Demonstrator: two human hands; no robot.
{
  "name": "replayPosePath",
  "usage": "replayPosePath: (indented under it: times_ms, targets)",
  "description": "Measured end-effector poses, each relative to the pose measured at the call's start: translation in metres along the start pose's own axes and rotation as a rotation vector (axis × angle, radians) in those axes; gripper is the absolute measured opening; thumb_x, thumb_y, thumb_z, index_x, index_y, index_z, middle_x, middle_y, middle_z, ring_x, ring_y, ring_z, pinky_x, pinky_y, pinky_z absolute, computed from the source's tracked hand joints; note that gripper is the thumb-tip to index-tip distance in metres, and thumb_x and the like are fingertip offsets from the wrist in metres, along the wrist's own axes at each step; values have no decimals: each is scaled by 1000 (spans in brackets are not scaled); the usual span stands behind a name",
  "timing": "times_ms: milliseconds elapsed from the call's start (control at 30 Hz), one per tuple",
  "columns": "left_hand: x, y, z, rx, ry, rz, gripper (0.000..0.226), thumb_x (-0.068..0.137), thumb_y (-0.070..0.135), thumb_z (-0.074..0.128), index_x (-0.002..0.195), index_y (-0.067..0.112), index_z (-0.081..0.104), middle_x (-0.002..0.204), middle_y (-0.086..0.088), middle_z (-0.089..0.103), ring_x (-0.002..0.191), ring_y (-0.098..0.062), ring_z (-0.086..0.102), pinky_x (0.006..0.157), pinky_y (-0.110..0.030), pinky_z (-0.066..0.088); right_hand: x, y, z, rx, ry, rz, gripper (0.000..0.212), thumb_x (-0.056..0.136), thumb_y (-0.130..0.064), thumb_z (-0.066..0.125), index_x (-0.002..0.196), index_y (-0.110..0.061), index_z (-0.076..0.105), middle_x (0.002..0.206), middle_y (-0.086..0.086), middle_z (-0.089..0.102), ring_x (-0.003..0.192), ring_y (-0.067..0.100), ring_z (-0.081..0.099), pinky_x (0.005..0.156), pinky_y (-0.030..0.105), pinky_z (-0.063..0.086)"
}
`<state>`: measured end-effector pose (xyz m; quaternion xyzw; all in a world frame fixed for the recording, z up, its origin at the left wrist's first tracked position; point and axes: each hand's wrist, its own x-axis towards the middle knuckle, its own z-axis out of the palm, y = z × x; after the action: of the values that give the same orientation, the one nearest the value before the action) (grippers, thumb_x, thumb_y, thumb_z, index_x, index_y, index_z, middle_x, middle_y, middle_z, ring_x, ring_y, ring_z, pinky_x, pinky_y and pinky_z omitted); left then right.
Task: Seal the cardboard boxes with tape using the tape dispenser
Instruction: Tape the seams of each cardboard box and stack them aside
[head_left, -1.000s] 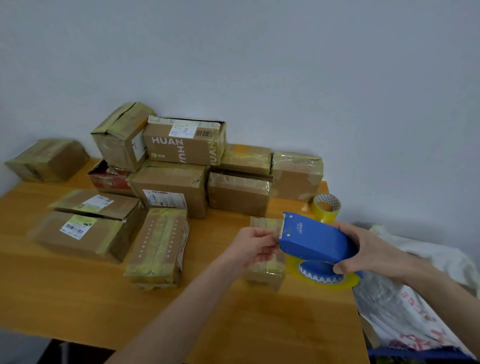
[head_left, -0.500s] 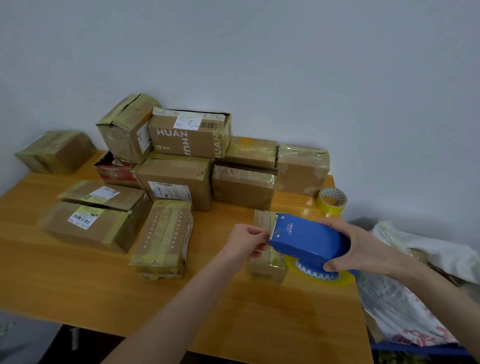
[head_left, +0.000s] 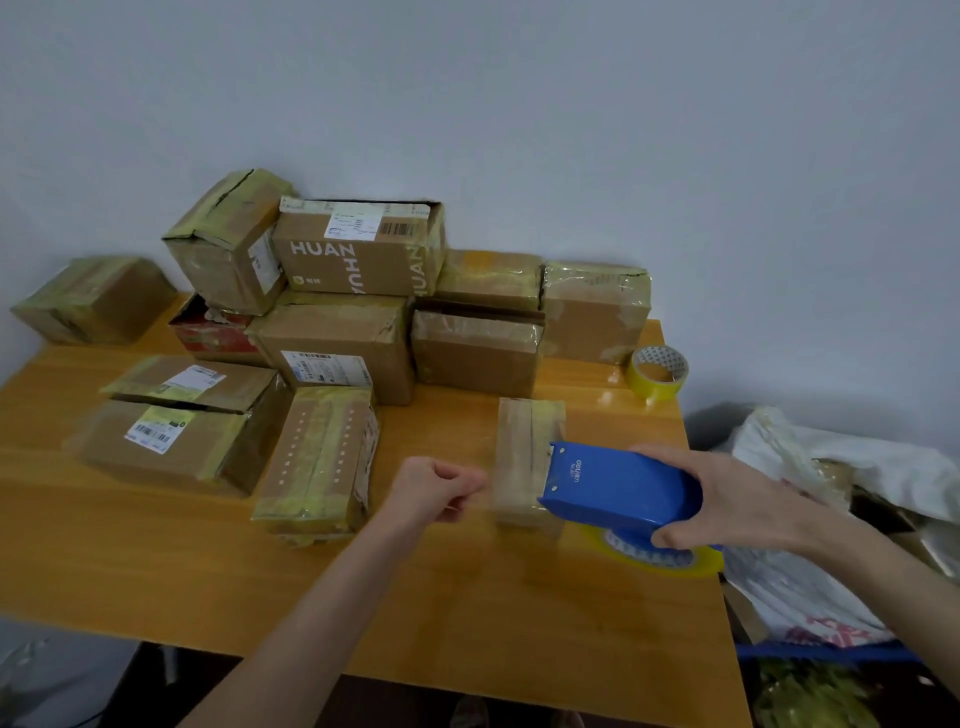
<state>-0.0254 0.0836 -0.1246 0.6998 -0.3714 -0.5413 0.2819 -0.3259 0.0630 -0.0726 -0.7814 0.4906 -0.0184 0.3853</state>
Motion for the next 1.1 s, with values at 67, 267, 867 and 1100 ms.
replayPosePath:
  times_ms: [67,267,867,1100]
  targets:
    - [4,-7,-12,19,31,-3,14,82,21,75,83,7,75,75,-6,71,62,-9,63,57,-20,51,-8,9,-7,-55,-8,37,67,76,-29,80,111,-61,33,106,-22,57,92,0,60,76,16,50]
    - [10,-18,-4,56,105,-15,21,77,24,79,83,5,72,71,-5,71,62,-11,64,57,-20,52,-14,24,-6,-95,-16,111,78,74,-33,80,119,-64,24,113,-13,57,88,12,63,72,18,51]
    - [20,-37,2,8,106,8,18,84,23,73,84,5,73,77,-4,74,58,-9,59,56,-20,51,-1,22,6,-237,-27,163,81,76,-42,76,140,-47,28,103,-23,50,83,-2,54,66,15,44]
    - [24,-41,2,0,116,5,20,84,23,73,81,4,74,77,-6,73,58,-11,57,58,-23,52,4,32,8,-208,-29,144,81,74,-43,78,136,-52,26,106,-22,51,87,3,56,69,18,46]
